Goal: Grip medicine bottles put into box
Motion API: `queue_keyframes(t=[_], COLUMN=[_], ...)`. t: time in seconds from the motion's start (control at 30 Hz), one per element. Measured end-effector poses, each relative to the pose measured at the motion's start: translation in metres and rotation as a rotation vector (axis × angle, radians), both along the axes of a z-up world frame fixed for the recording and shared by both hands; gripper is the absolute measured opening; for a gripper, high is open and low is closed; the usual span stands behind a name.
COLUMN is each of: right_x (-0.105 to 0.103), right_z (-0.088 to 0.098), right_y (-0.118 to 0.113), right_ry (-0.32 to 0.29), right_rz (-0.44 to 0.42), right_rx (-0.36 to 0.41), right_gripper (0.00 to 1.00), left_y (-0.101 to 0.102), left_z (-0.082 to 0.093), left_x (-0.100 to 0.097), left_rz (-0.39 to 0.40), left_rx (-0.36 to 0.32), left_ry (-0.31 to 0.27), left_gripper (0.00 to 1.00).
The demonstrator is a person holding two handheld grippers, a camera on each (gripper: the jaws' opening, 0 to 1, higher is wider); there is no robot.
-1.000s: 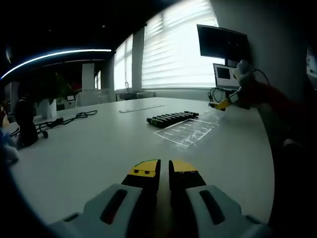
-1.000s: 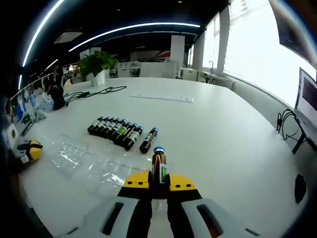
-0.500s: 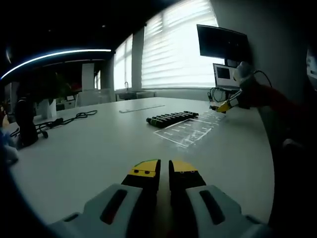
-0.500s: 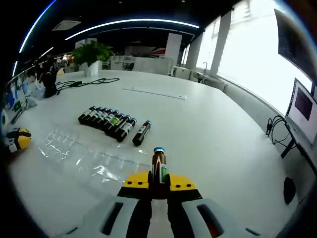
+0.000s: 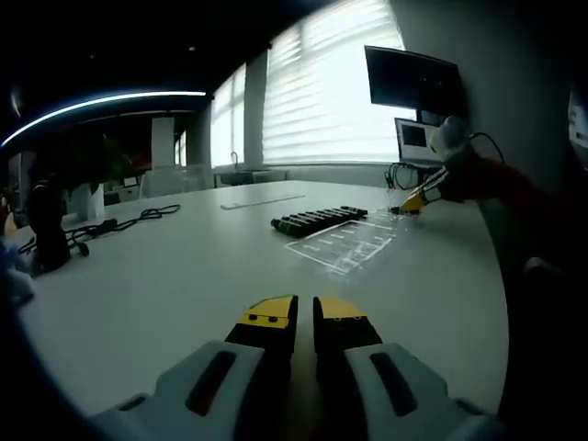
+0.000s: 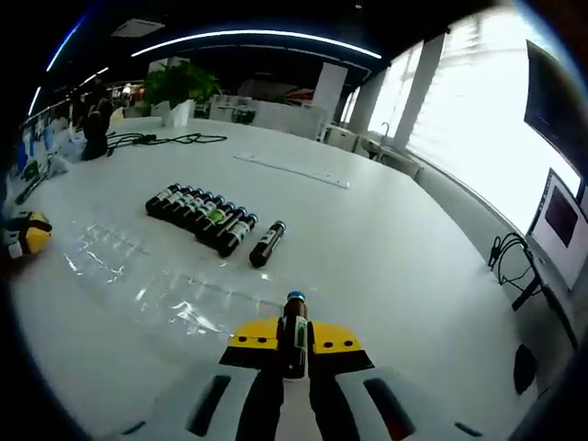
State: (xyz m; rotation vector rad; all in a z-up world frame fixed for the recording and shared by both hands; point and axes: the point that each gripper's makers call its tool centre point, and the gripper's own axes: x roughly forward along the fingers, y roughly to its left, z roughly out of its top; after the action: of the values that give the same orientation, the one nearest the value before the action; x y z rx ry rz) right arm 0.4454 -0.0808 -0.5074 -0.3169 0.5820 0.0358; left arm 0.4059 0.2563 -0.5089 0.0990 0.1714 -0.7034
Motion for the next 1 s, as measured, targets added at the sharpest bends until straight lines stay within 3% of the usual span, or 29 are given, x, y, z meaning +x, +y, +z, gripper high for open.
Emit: queue_keyframes(t=[0.37,0.57,0.77,0.9,1.0], right_x=[0.0,0.0,0.001,-0.001,0.0], right_z=[0.003,0.01,0.013,0.006,0.006], right_y=[0.008,0.0,0.002,0.004,-0.002], right_ry=[0.004,0.009,0.048,0.12,0.138], right_rz=[0.069,0.101,0.166,0.249,0.243], right_rx=[0.001,0.02,0.059,0.046,0.056], right_gripper=[0.07,0.07,0.05,0.05,0.05], left_y=[-0.001,-0.001,0.0,0.0,-0.001], left_z=[0.0,0.0,-0.001,-0.001,-0.002], left_x=[0.0,0.0,0.001,0.001,0.001], left_rz=[-0.001,0.001,0.005,0.007,0.006], left_rx=[0.002,0.004,0.009,0.012,0.013], left_ry=[-0.001,0.0,0.001,0.002,0.002], left_gripper=[0.02,0.02,0.02,0.02,0.02])
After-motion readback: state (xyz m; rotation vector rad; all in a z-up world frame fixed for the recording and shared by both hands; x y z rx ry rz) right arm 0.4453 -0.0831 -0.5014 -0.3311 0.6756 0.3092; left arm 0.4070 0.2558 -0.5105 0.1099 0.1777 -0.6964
